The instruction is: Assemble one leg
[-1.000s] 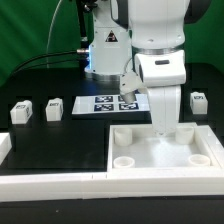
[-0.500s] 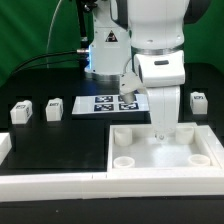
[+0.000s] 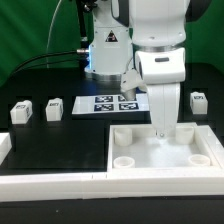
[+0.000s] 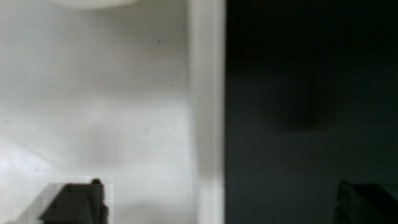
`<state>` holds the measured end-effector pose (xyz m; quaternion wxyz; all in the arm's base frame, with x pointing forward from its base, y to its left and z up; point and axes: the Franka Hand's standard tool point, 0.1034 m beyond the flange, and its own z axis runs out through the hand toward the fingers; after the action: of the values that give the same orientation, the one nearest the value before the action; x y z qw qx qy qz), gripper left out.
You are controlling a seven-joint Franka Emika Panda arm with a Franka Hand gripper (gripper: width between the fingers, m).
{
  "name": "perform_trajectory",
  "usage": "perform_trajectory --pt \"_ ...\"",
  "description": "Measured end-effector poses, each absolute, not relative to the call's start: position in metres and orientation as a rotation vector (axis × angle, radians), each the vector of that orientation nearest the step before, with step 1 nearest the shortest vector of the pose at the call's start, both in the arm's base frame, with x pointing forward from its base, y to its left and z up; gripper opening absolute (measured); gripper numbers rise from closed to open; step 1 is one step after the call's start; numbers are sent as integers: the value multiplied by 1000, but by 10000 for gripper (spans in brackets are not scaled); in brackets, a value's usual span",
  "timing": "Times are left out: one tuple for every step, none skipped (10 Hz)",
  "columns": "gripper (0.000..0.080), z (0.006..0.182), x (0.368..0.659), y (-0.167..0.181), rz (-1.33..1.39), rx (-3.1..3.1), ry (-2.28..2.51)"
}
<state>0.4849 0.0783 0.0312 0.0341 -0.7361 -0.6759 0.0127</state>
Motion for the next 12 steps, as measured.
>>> perform_trajectory --pt "648 45 482 78 36 -2296 -2062" --pt "648 56 477 76 31 -2335 -2035" --pt "648 68 472 72 18 -2363 -2025" --pt "648 73 467 69 -1 -2381 -2024" --pt "648 70 466 70 7 -2422 -1965" --pt "648 68 466 70 10 -2422 -1962" --pt "648 68 466 70 10 -2450 -1926" --pt "648 68 466 71 12 -2580 -1746" --pt "648 68 466 71 14 -2664 -1612" --pt "648 67 465 70 15 -2745 -1464" --pt "648 66 463 67 8 -2801 -1351" --pt "648 64 460 67 16 -2888 -1131"
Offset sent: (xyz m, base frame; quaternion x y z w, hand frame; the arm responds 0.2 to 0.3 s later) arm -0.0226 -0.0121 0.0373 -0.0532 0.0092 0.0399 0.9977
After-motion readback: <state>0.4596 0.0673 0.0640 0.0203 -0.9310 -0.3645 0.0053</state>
